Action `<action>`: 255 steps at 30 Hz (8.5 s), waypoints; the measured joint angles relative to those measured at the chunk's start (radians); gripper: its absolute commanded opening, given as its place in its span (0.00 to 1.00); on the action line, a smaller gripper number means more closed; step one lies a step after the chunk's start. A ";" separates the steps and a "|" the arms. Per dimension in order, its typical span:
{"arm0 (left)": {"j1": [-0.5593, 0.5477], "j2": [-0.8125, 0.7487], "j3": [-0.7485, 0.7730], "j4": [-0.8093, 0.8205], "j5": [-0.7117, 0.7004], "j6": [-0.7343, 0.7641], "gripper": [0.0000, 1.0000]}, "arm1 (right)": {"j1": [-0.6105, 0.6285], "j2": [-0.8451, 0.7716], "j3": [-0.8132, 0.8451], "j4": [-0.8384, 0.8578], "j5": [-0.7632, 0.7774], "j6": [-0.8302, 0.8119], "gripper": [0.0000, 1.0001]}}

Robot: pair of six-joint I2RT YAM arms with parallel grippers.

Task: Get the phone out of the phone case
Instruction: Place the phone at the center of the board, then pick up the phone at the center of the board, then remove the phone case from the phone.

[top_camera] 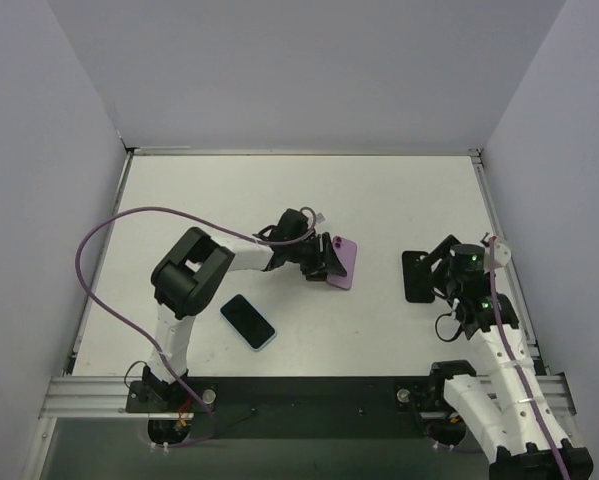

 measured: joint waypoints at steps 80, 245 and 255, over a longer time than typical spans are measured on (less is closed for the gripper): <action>0.557 -0.941 -0.513 -0.712 -0.343 0.243 0.97 | 1.181 1.209 0.670 0.119 -0.091 -0.221 0.15; 0.418 -0.733 -0.415 1.022 -0.087 -0.898 0.00 | 0.734 0.672 0.123 1.694 -0.330 1.089 0.00; 0.419 -0.766 -0.340 1.022 -0.135 -0.907 0.00 | 0.740 0.700 0.225 1.710 -0.327 1.127 0.00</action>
